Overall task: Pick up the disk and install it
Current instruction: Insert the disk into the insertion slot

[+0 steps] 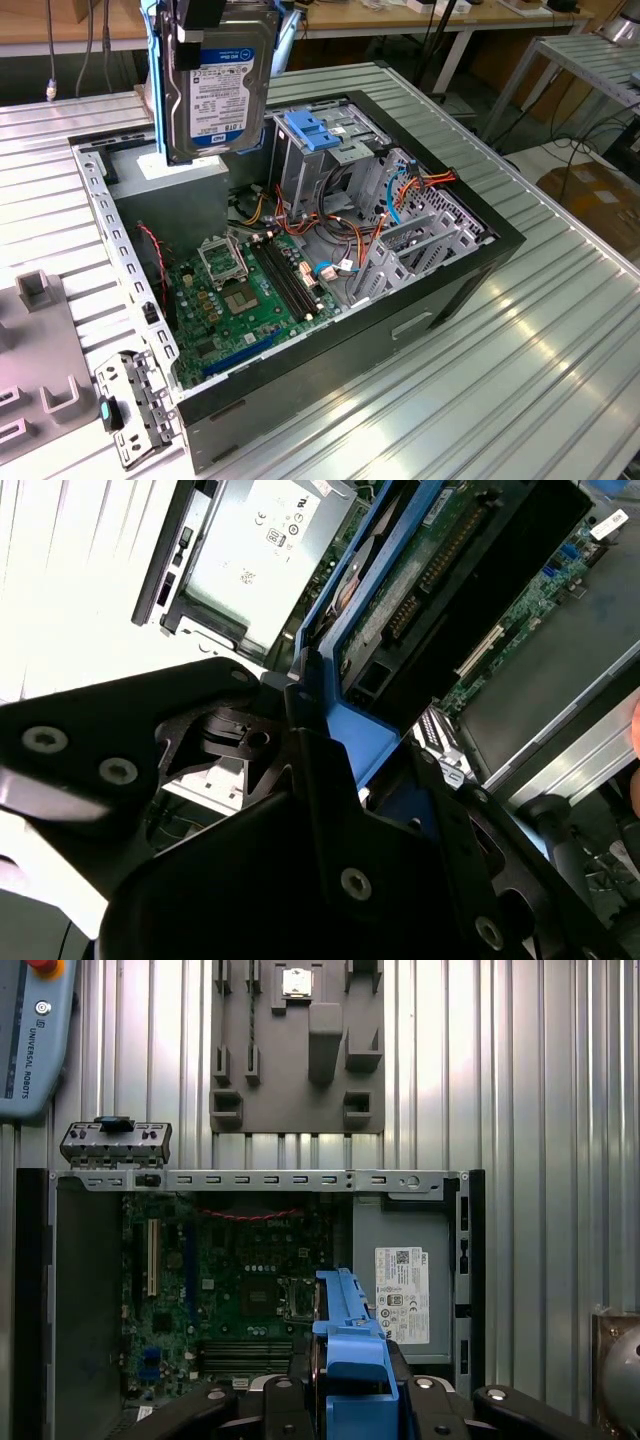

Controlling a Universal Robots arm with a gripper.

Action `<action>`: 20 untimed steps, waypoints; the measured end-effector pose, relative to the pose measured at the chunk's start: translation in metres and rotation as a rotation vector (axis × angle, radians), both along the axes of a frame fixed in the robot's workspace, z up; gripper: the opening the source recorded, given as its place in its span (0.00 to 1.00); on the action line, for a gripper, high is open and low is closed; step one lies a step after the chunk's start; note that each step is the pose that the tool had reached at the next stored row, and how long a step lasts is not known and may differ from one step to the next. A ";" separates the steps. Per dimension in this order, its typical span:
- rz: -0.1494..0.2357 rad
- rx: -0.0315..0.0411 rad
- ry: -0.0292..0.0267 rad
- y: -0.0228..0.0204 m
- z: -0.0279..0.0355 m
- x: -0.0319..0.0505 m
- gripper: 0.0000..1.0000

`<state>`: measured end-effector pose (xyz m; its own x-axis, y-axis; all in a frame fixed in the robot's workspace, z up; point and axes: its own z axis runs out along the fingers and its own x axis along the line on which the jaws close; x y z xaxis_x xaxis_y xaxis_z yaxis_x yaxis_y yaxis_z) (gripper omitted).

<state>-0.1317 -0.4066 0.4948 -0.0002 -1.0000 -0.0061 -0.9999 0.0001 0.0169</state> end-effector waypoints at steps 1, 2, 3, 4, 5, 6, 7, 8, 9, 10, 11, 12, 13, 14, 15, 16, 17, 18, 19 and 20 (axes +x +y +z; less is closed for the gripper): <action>0.000 0.0000 0.0000 0.0000 0.0000 0.0000 0.37; 0.000 0.0000 0.0000 0.0000 0.0000 0.0000 0.37; 0.000 -0.0001 0.0000 0.0000 0.0000 0.0000 0.37; 0.000 0.0000 0.0000 -0.0001 0.0000 0.0001 0.37; 0.000 0.0000 0.0000 -0.0002 0.0000 0.0001 0.37; 0.000 0.0000 0.0000 -0.0005 0.0000 0.0001 0.37; 0.000 0.0000 0.0000 -0.0007 0.0000 0.0000 0.37; 0.000 0.0001 -0.0001 -0.0010 0.0000 0.0000 0.37; 0.000 0.0000 0.0000 -0.0013 0.0000 0.0000 0.37; 0.000 0.0000 0.0000 -0.0024 0.0000 0.0000 0.37; 0.000 0.0000 -0.0001 -0.0028 0.0000 0.0000 0.37; 0.000 -0.0001 0.0000 -0.0029 0.0000 0.0000 0.37; 0.000 0.0000 0.0000 -0.0031 0.0000 0.0000 0.37; 0.000 0.0000 0.0000 -0.0032 0.0000 0.0000 0.37; 0.000 0.0000 0.0000 -0.0033 0.0000 0.0000 0.37; 0.000 0.0000 0.0000 -0.0035 0.0000 0.0000 0.37; 0.000 0.0000 0.0000 -0.0038 0.0000 0.0000 0.37; 0.000 0.0000 0.0000 -0.0040 0.0000 0.0000 0.37; 0.000 0.0001 0.0000 -0.0042 0.0000 0.0000 0.37; 0.000 0.0000 0.0000 -0.0044 0.0000 0.0000 0.37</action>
<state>-0.1317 -0.4110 0.4948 -0.0002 -1.0000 -0.0061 -0.9999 0.0001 0.0169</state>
